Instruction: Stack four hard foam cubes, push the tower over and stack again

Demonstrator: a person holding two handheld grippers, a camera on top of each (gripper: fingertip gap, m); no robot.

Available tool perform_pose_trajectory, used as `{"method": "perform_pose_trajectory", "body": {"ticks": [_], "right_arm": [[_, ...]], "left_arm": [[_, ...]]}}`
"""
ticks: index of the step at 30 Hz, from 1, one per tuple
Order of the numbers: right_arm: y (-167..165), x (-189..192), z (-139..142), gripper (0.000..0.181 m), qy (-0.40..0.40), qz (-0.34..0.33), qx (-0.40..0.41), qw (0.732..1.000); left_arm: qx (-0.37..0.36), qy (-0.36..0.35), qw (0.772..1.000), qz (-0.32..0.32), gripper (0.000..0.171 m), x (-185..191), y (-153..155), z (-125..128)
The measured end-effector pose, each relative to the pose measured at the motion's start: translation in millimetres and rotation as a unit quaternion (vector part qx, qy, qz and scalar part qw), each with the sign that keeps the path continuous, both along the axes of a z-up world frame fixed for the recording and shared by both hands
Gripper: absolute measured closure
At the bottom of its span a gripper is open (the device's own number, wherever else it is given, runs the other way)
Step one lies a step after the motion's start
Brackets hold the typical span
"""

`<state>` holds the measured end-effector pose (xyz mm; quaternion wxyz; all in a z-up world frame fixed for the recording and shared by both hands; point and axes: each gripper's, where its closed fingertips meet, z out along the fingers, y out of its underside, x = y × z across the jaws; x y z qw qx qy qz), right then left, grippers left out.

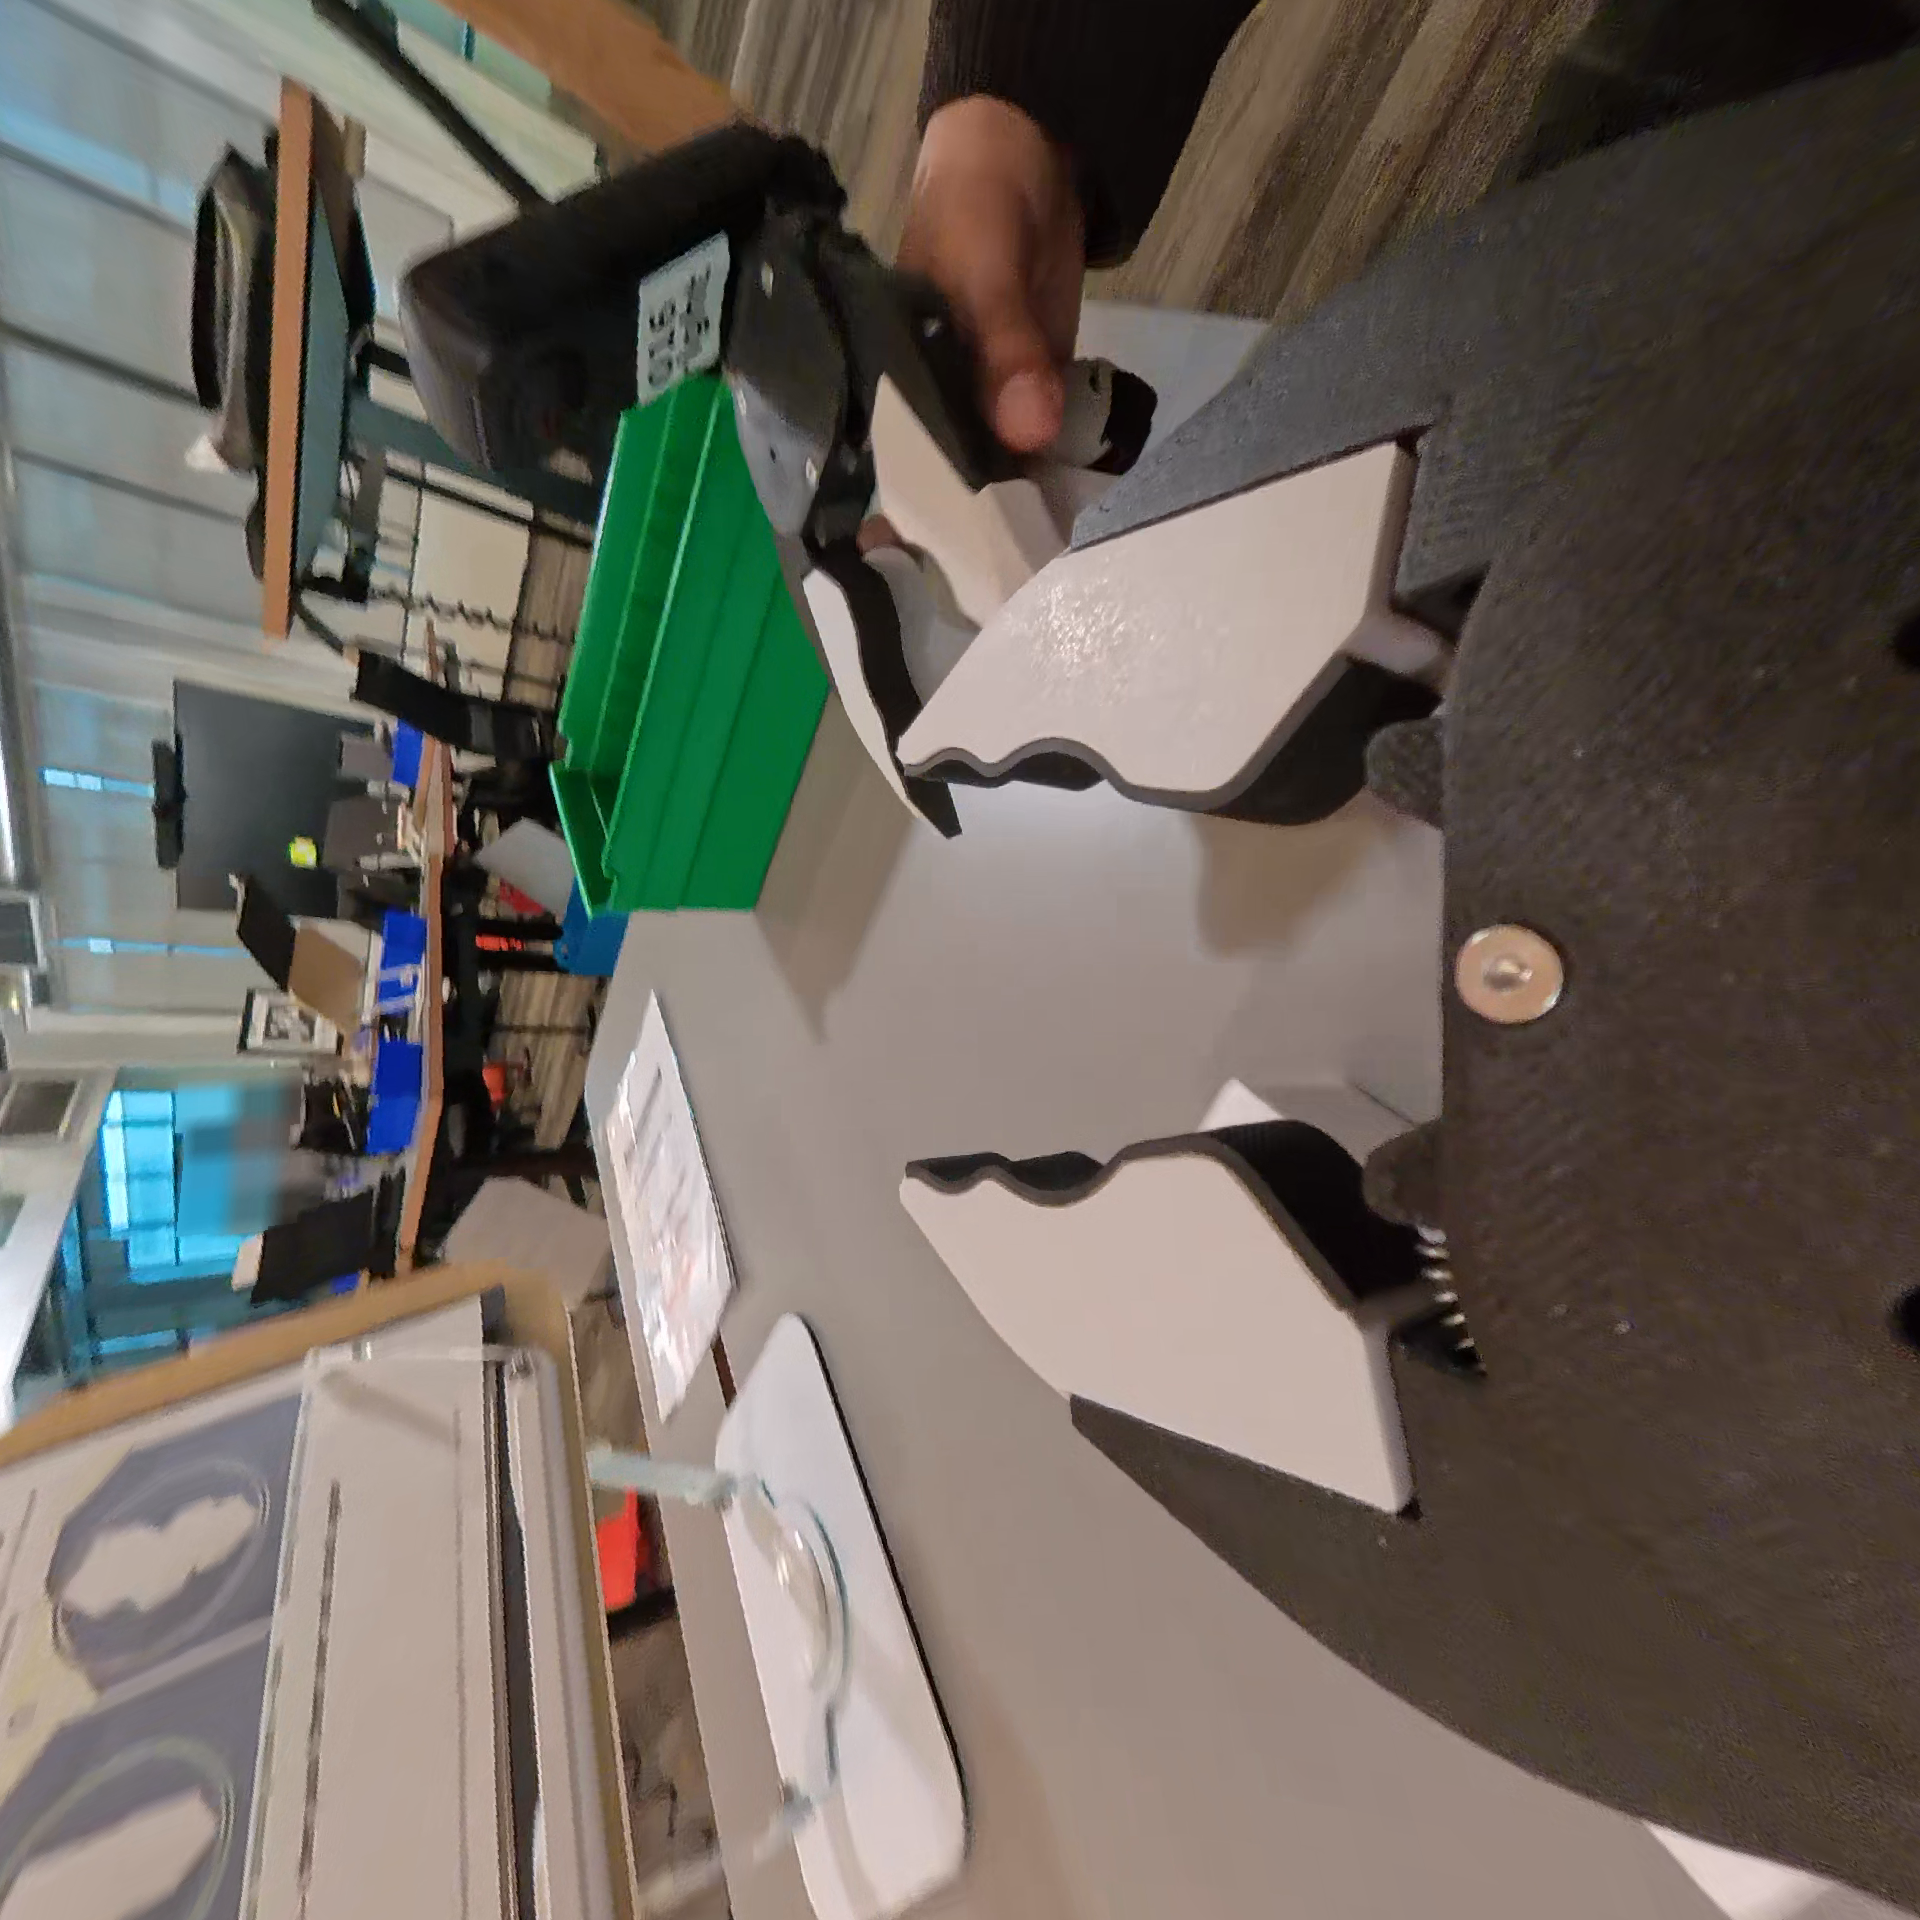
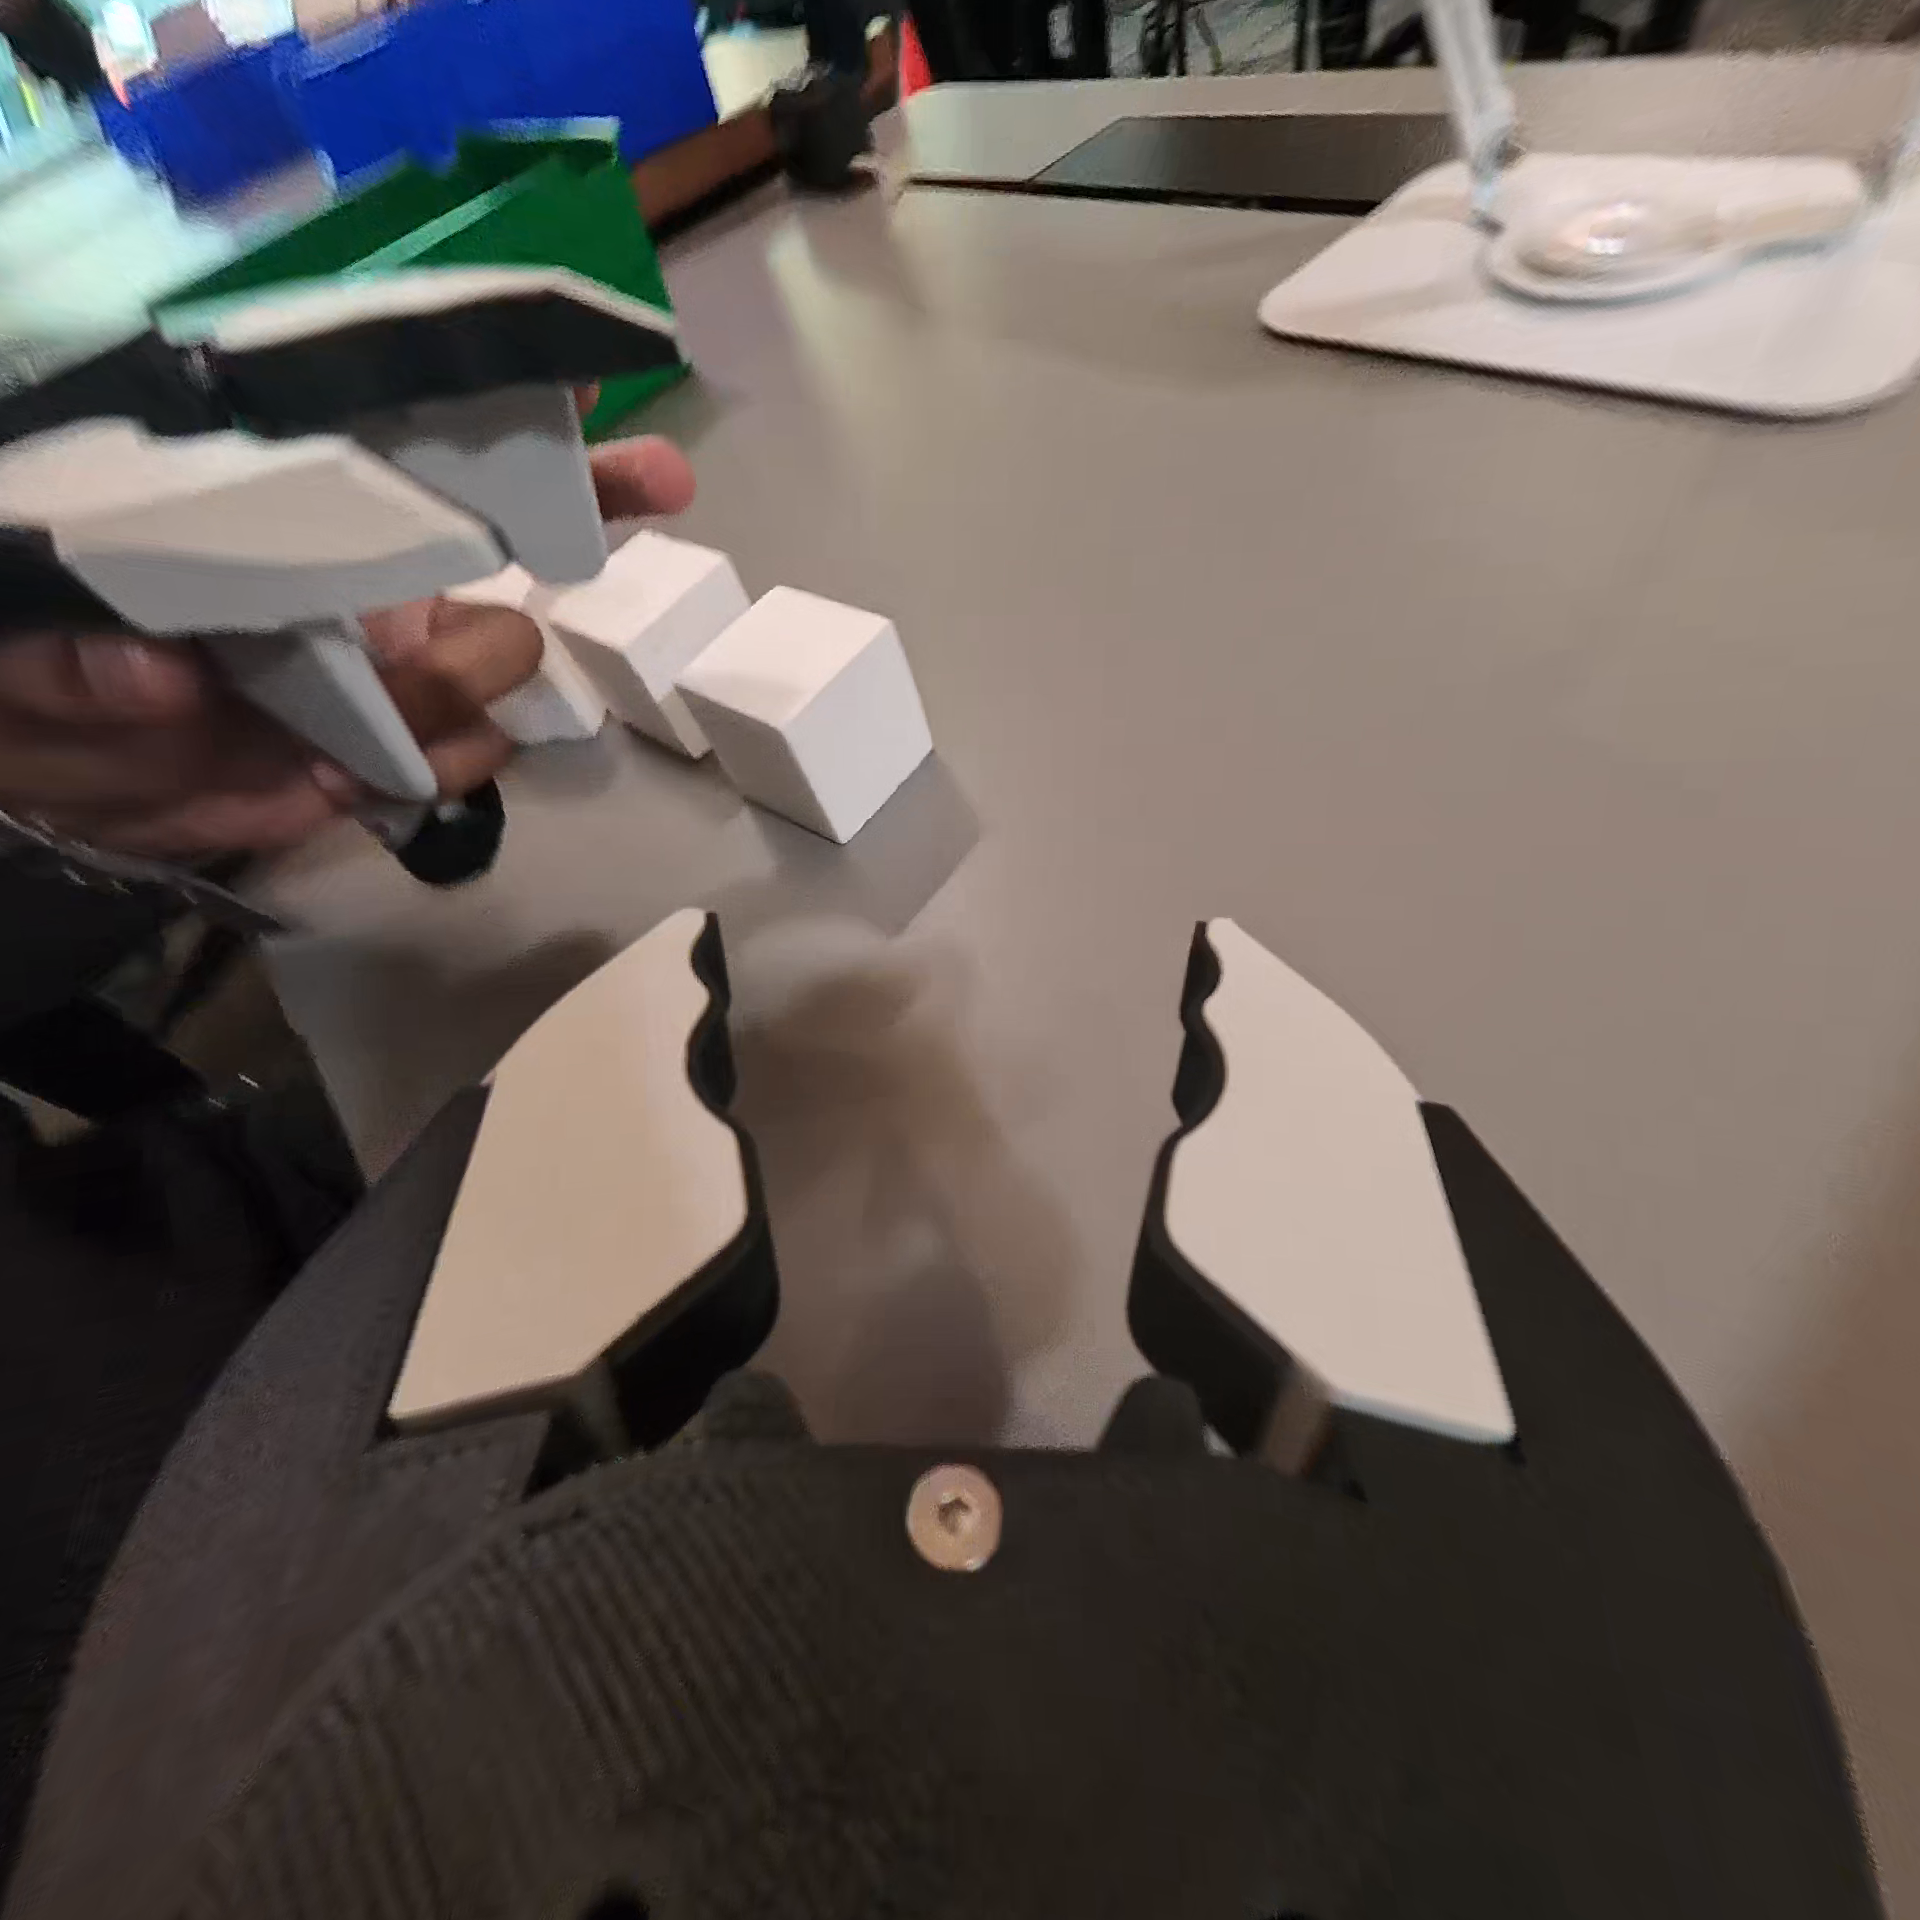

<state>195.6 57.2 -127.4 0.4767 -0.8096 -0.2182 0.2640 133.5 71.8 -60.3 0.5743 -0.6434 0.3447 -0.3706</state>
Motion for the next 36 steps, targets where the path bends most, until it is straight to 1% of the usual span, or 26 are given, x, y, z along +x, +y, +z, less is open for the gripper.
{"method": "perform_pose_trajectory", "body": {"ticks": [3,5,7,10,13,15,18,22,27,32,36], "right_arm": [[7,-31,-9,0.101,-0.091,0.071,0.044,0.992],[10,-54,-17,0.101,-0.118,0.125,0.052,0.984],[15,-75,-23,0.100,-0.129,0.169,0.050,0.976],[34,-92,-26,0.097,-0.148,0.191,0.064,0.968],[43,-101,-21,0.096,-0.114,0.212,0.061,0.969],[46,-104,-20,0.096,-0.113,0.220,0.065,0.967],[48,-108,-22,0.095,-0.117,0.229,0.062,0.964],[48,-109,-32,0.095,-0.142,0.231,0.056,0.961],[48,-105,-26,0.098,-0.120,0.221,0.058,0.966],[49,-103,-27,0.098,-0.128,0.218,0.062,0.966],[46,-101,-27,0.098,-0.128,0.213,0.062,0.967]], "left_arm": [[-0.008,0.017,0.999,0.046,0.097,-26,8,-7],[-0.012,0.034,0.997,0.067,0.096,-42,8,-14],[-0.014,0.056,0.994,0.091,0.096,-58,7,-21],[-0.030,0.091,0.987,0.131,0.096,-82,7,-35],[-0.035,0.106,0.980,0.162,0.098,-100,8,-40],[-0.046,0.122,0.976,0.176,0.101,-108,7,-47],[-0.071,0.151,0.970,0.178,0.101,-112,7,-61],[-0.053,0.153,0.969,0.187,0.104,-112,8,-58],[-0.044,0.146,0.970,0.189,0.107,-110,10,-53],[-0.053,0.168,0.966,0.188,0.108,-109,14,-62],[-0.048,0.166,0.968,0.183,0.109,-105,16,-60]]}}
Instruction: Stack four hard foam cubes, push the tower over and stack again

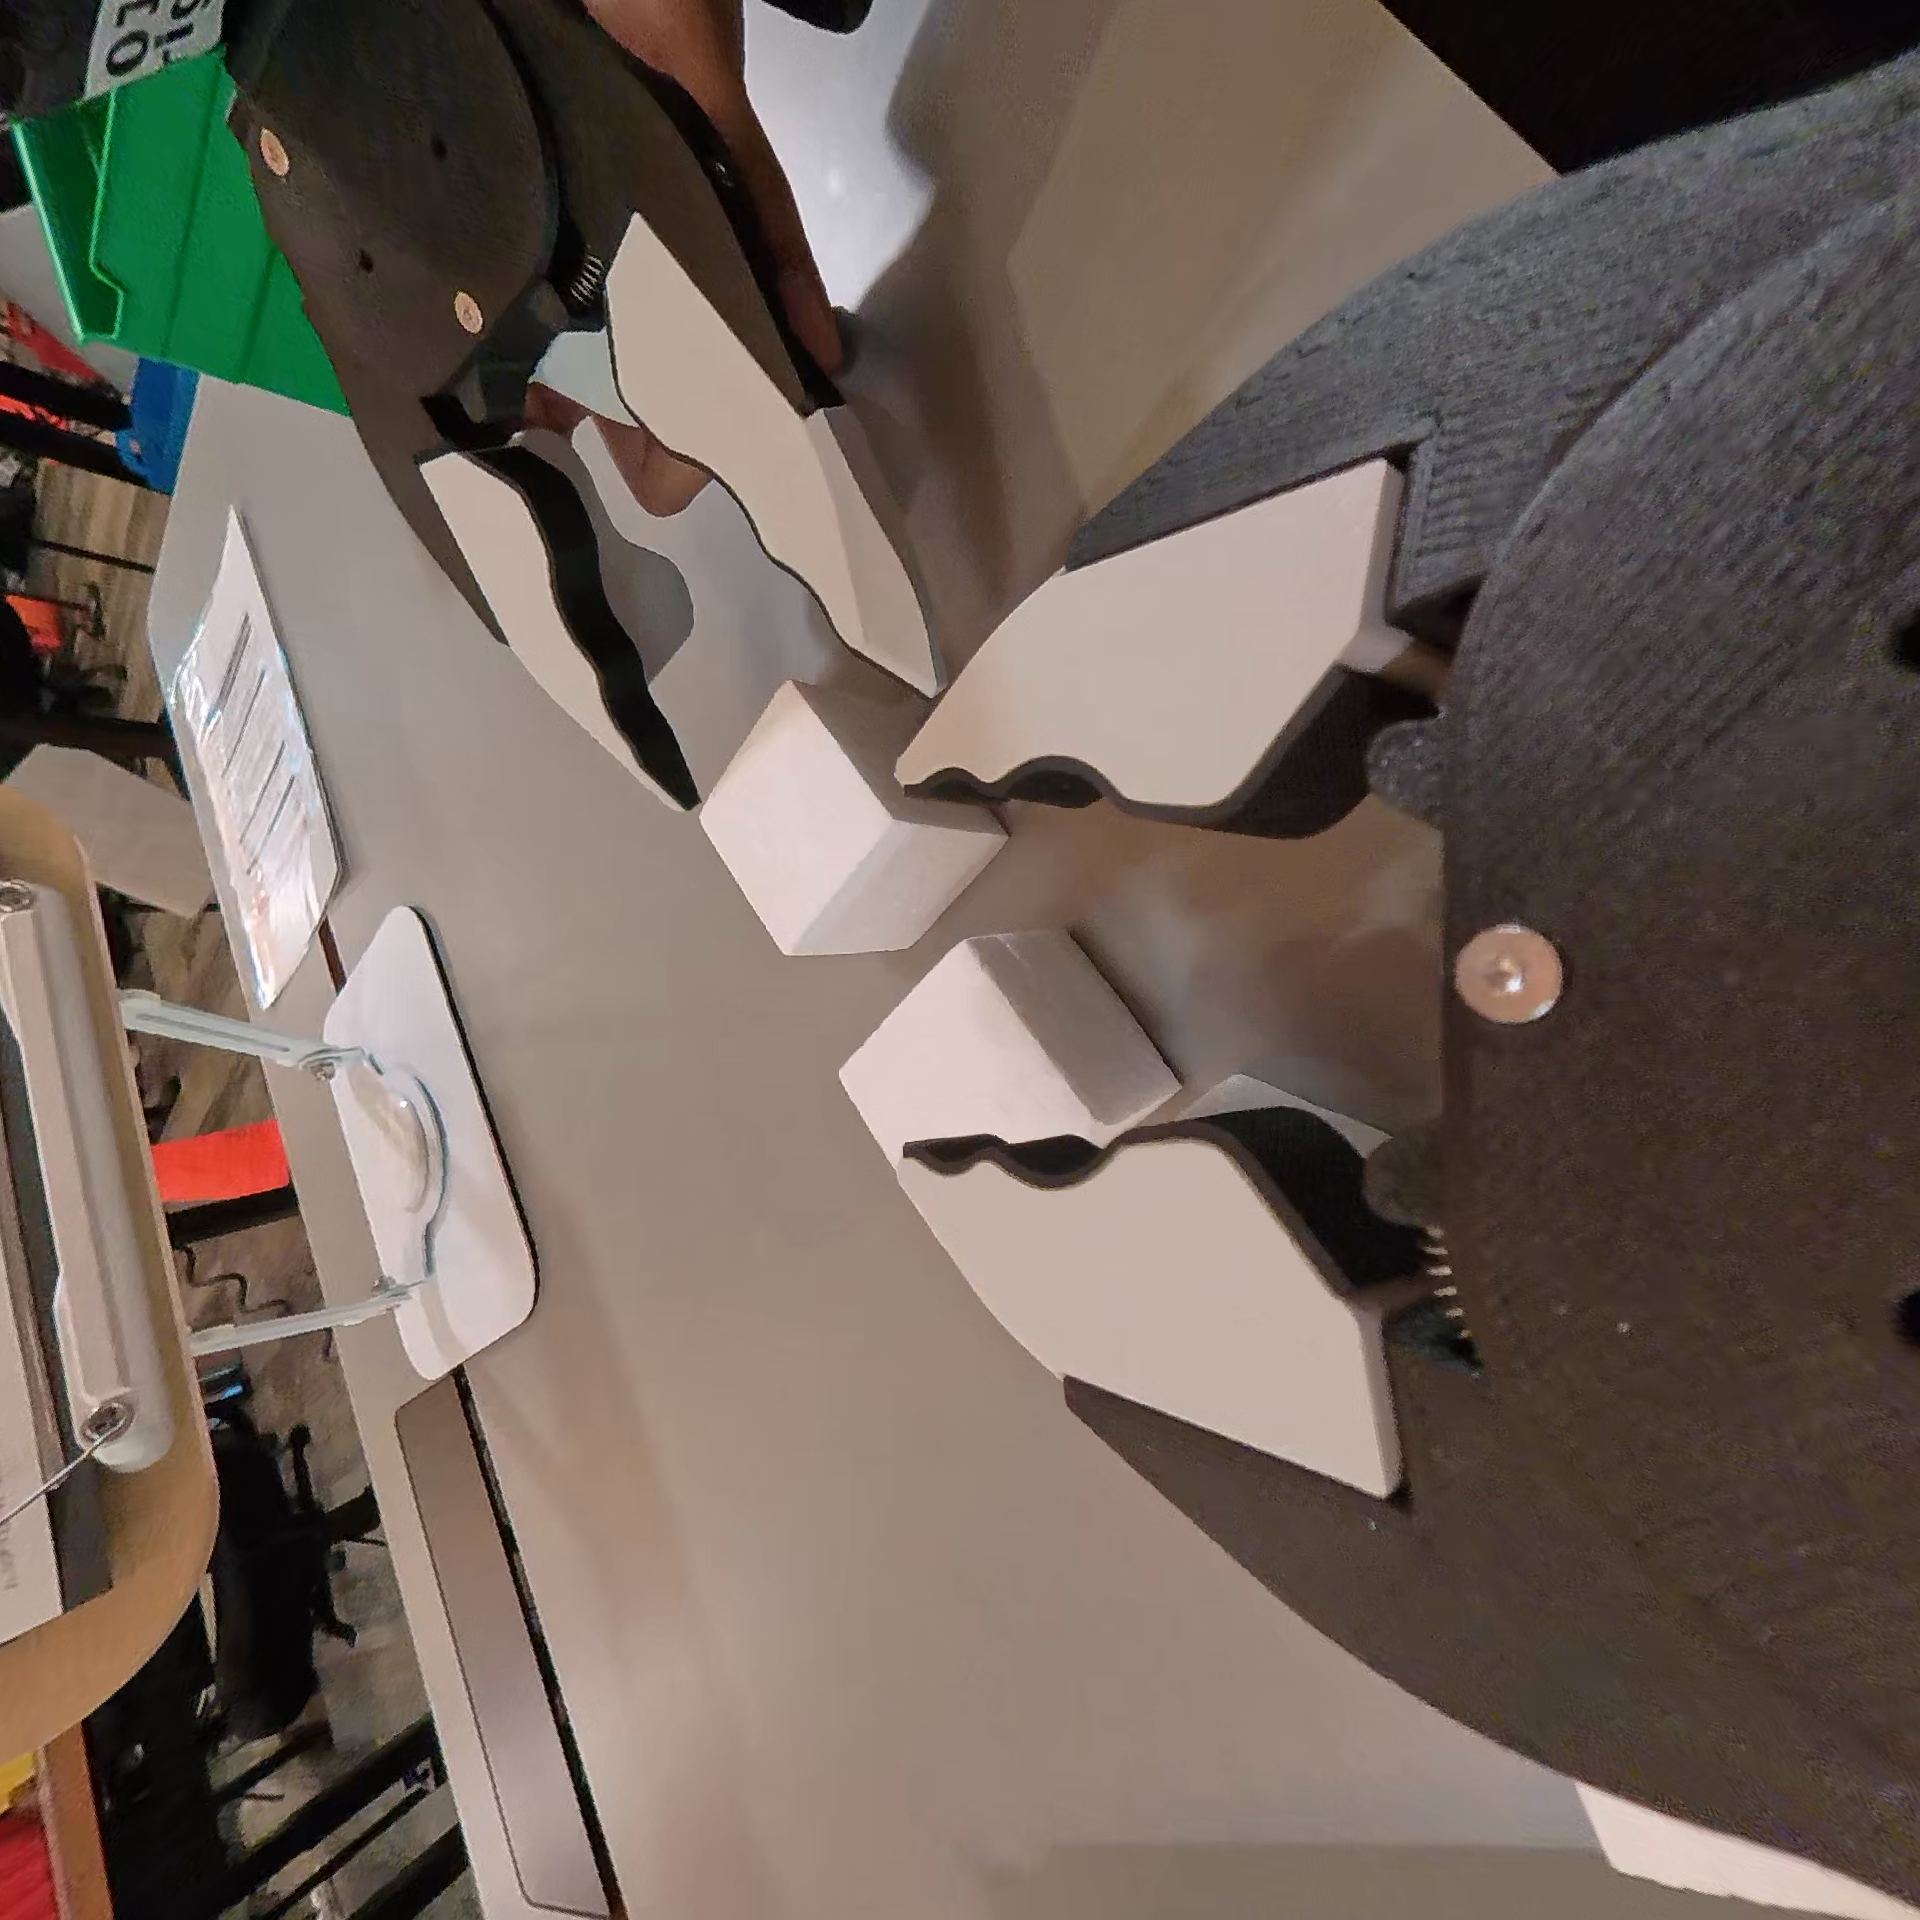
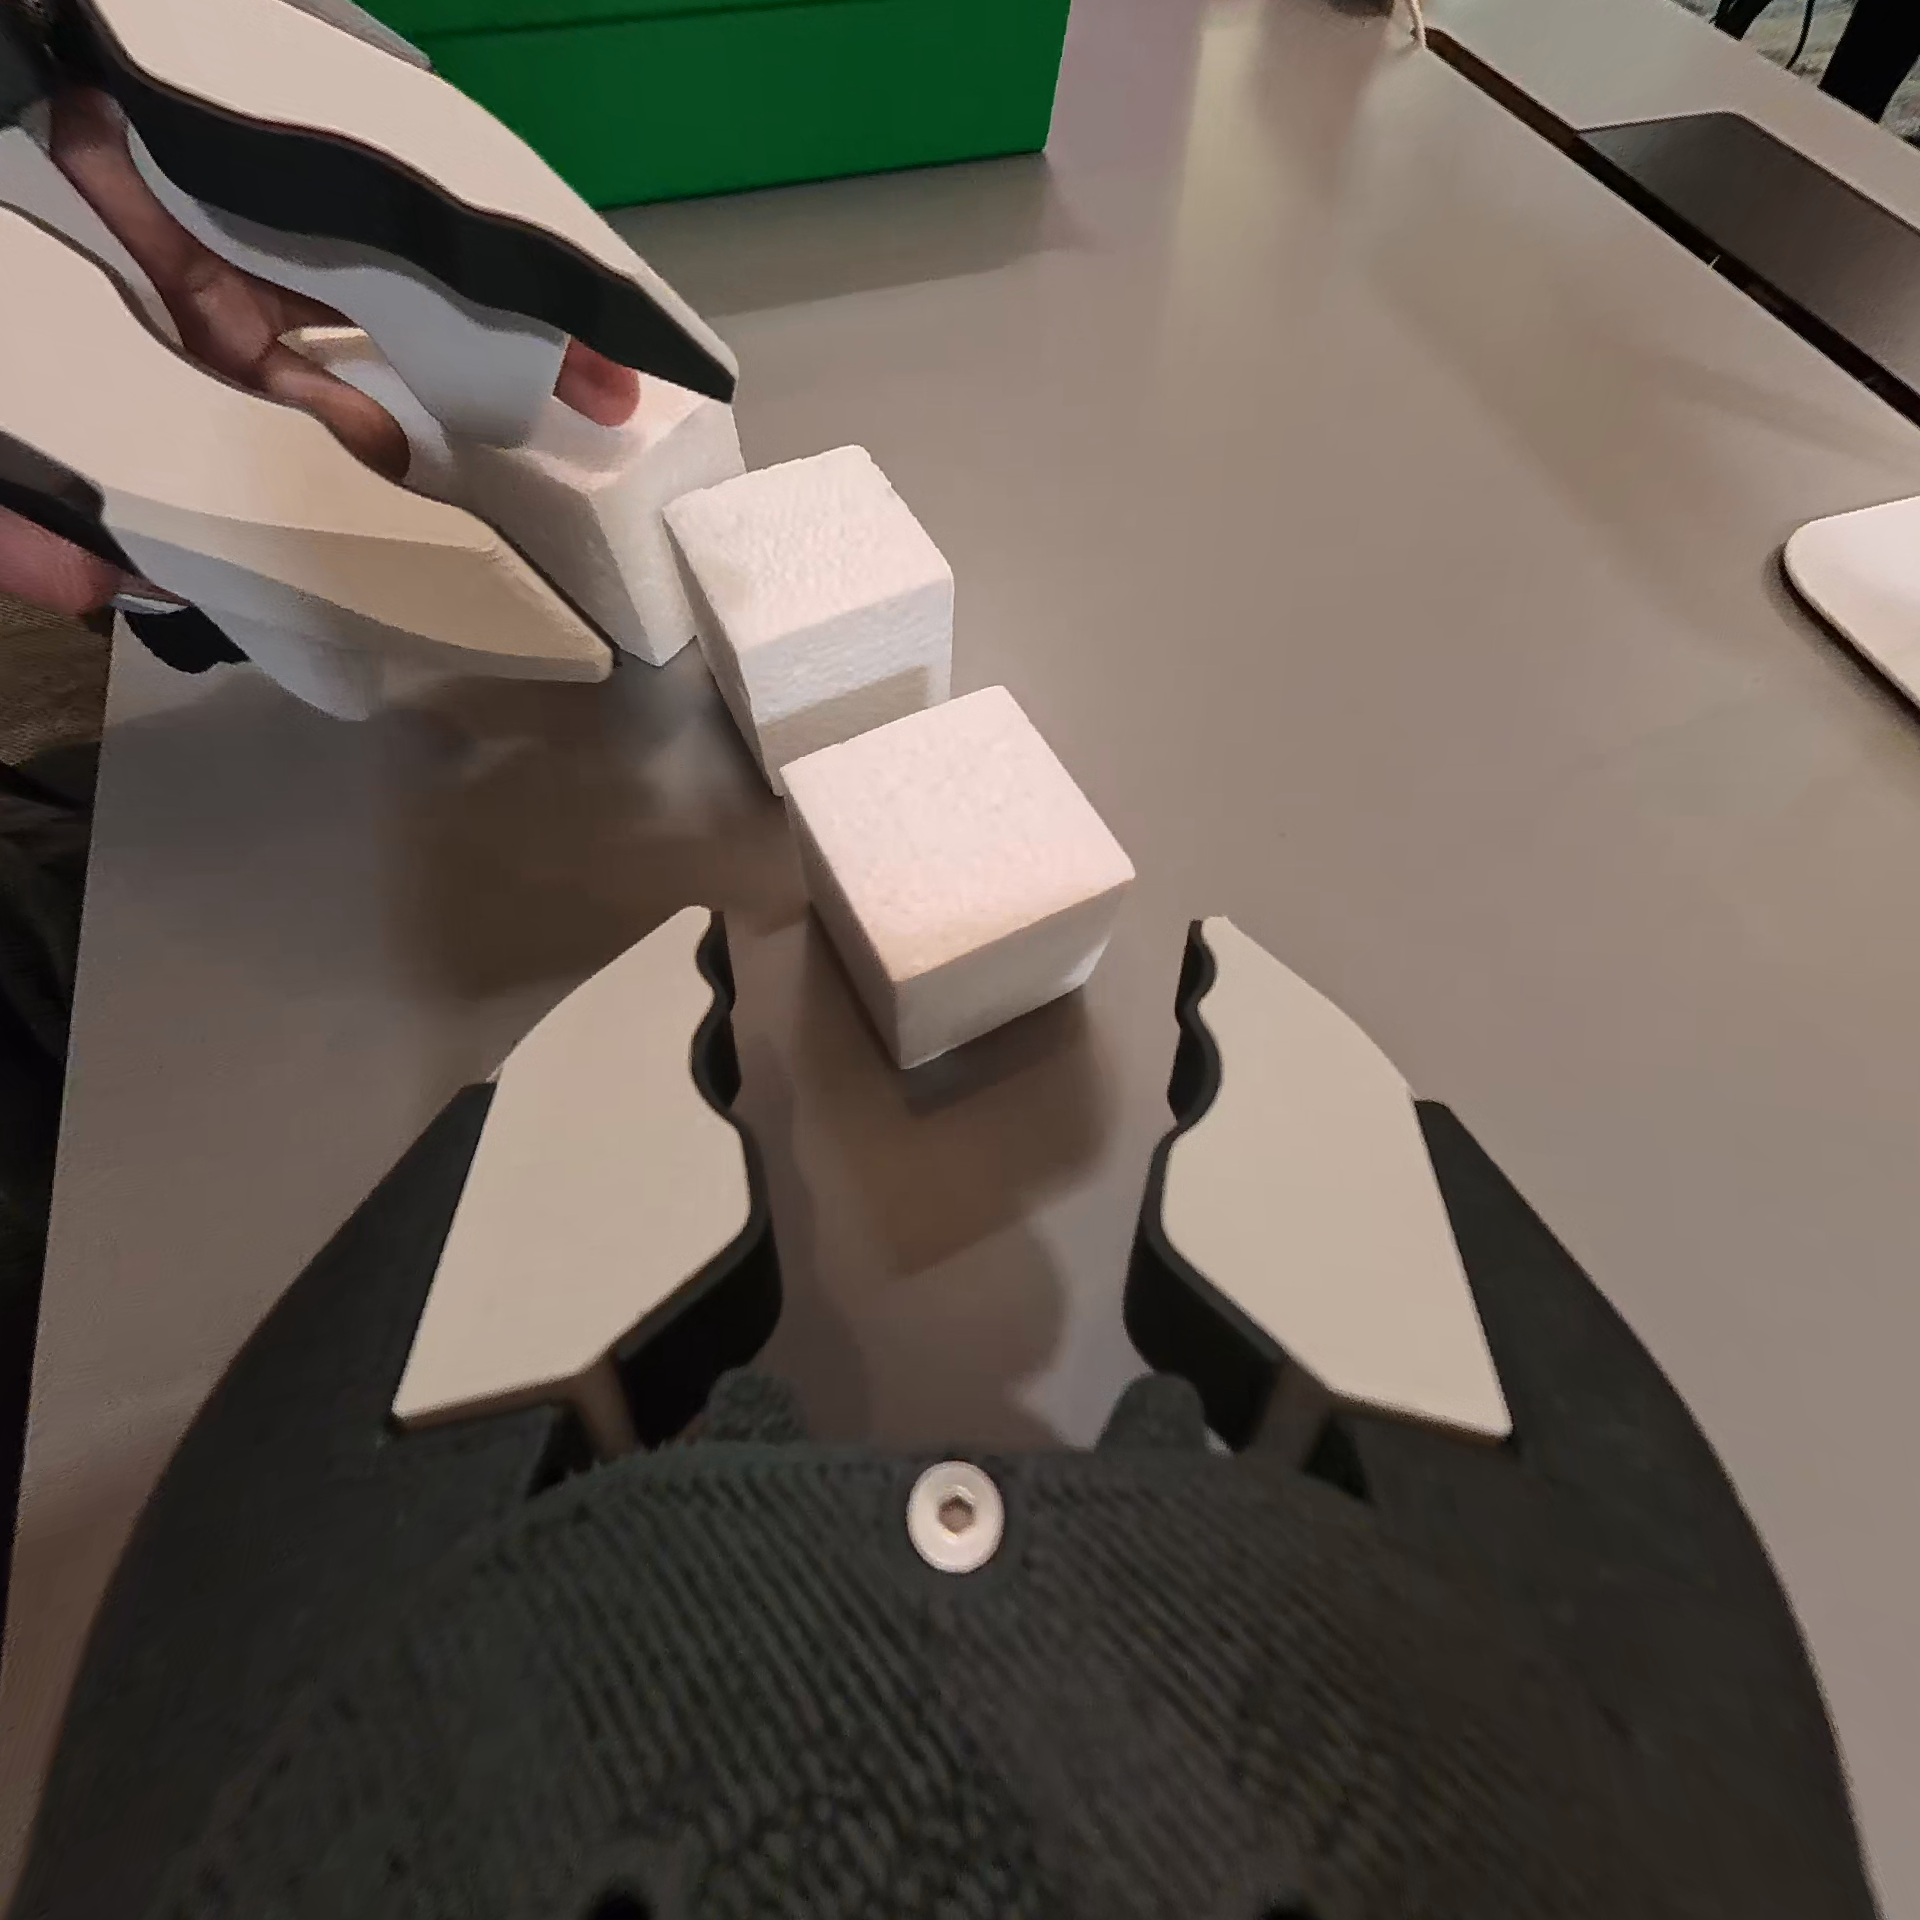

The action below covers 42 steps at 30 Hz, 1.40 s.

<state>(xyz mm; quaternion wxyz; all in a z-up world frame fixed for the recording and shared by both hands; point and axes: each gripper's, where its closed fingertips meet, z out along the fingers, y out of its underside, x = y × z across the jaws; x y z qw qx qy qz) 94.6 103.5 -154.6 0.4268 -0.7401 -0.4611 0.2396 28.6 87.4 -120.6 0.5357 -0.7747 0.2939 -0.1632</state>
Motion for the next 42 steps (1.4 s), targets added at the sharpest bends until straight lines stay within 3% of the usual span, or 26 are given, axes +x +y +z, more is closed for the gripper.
{"method": "perform_pose_trajectory", "body": {"ticks": [42], "right_arm": [[-2,8,-1,0.098,-0.013,-0.023,0.017,1.000]], "left_arm": [[-0.003,0.010,1.000,-0.002,0.112,6,5,-2]]}}
